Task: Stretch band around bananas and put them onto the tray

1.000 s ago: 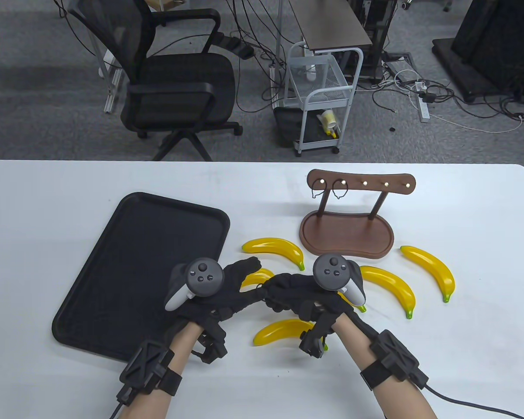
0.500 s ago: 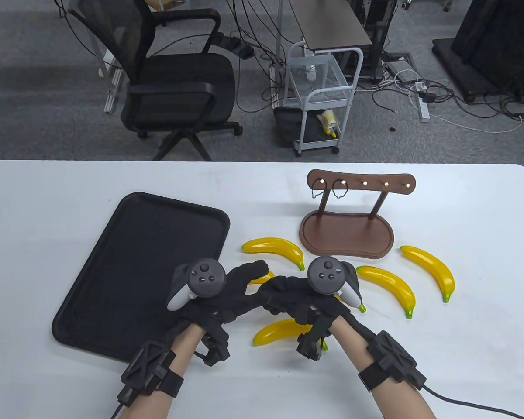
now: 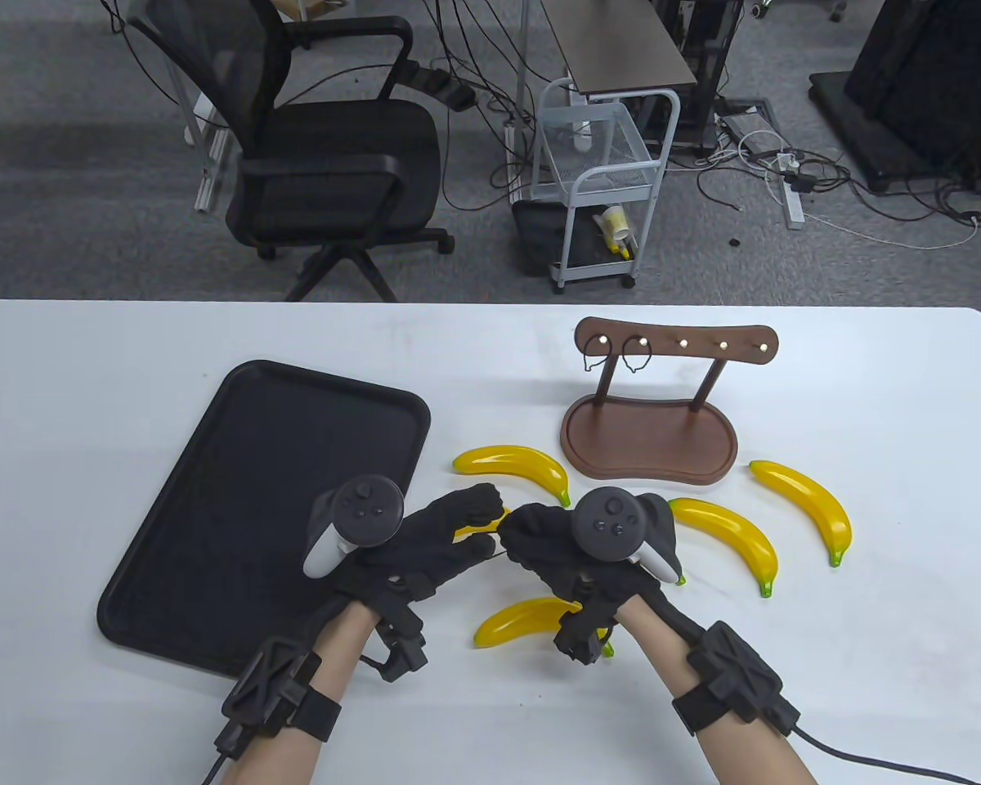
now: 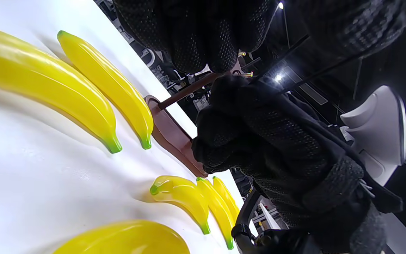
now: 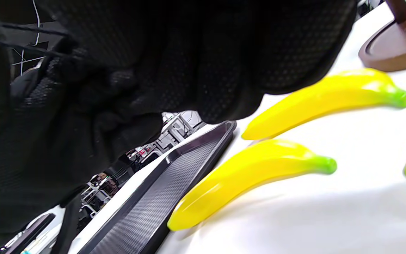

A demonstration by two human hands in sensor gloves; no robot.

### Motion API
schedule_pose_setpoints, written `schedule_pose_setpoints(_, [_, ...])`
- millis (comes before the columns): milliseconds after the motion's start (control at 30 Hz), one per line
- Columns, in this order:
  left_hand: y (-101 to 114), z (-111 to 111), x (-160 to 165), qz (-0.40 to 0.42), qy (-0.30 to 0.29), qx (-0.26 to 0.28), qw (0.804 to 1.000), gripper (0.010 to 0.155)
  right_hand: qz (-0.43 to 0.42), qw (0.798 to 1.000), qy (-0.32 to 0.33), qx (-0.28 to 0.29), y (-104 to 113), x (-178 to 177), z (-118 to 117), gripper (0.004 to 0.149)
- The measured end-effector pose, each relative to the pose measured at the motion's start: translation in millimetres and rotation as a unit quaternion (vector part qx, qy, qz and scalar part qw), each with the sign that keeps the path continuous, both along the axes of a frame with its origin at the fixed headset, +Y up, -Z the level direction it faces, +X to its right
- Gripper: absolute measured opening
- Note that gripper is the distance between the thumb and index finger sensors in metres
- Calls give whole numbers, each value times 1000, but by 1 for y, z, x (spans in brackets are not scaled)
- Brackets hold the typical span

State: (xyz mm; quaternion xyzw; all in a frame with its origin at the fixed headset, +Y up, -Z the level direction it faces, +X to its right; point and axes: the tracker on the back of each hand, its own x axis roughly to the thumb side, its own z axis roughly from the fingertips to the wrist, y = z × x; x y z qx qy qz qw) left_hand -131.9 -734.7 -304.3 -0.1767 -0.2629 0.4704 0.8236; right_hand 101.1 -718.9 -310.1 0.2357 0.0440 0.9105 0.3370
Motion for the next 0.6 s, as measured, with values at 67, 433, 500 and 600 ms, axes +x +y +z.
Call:
schedule_pose_setpoints(67, [0, -1, -2, 17, 0, -8, 1000, 76, 3, 1000, -12, 15, 2, 2, -1, 39])
schedule_pose_setpoints(433, [0, -2, -3, 57, -13, -36, 998, 71, -15, 998, -53, 37, 8, 10, -2, 39])
schedule_pose_setpoints(500, [-1, -2, -1, 61, -20, -45, 997, 72, -18, 997, -58, 40, 8, 11, -3, 39])
schedule_pose_setpoints(600, [-1, -1, 0, 61, -24, -46, 997, 71, -23, 997, -63, 41, 8, 12, -4, 39])
